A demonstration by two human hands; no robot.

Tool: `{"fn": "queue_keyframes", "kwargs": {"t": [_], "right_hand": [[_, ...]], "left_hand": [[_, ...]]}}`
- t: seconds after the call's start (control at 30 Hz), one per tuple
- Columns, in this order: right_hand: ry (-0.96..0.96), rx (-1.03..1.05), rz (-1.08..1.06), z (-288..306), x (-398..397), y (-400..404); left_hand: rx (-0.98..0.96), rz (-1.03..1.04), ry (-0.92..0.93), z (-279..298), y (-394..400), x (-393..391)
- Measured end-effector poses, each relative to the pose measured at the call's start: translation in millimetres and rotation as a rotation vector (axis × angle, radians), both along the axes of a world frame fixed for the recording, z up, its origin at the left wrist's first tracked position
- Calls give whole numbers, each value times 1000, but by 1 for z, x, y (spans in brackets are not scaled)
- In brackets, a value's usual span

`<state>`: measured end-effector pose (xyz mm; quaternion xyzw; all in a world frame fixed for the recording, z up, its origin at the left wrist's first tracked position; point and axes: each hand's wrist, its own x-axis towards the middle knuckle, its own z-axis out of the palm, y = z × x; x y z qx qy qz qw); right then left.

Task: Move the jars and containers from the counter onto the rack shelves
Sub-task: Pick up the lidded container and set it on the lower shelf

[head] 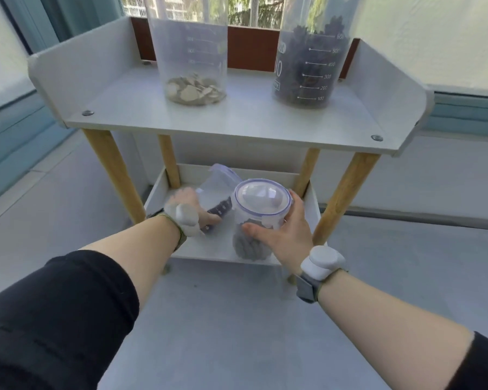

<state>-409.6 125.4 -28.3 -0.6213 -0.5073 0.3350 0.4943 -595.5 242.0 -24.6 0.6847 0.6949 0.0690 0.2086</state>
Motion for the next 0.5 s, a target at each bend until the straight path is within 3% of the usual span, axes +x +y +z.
{"fn": "queue_keyframes", "kwargs": {"t": [0.1,0.17,0.33,0.5], "right_hand": [[45,44,-75,-3,-3,17],[44,61,-122,-8,-5,29],[62,13,-220,-21,-6,52],[59,-50,-272,-33,-6,64]], "left_hand": [[-9,161,-407,-9,-11,-6],[22,215,-545,-20,-16,-7],[35,240,-724,-38,-21,-3],[-4,238,-722,-46,-18,-4]]}}
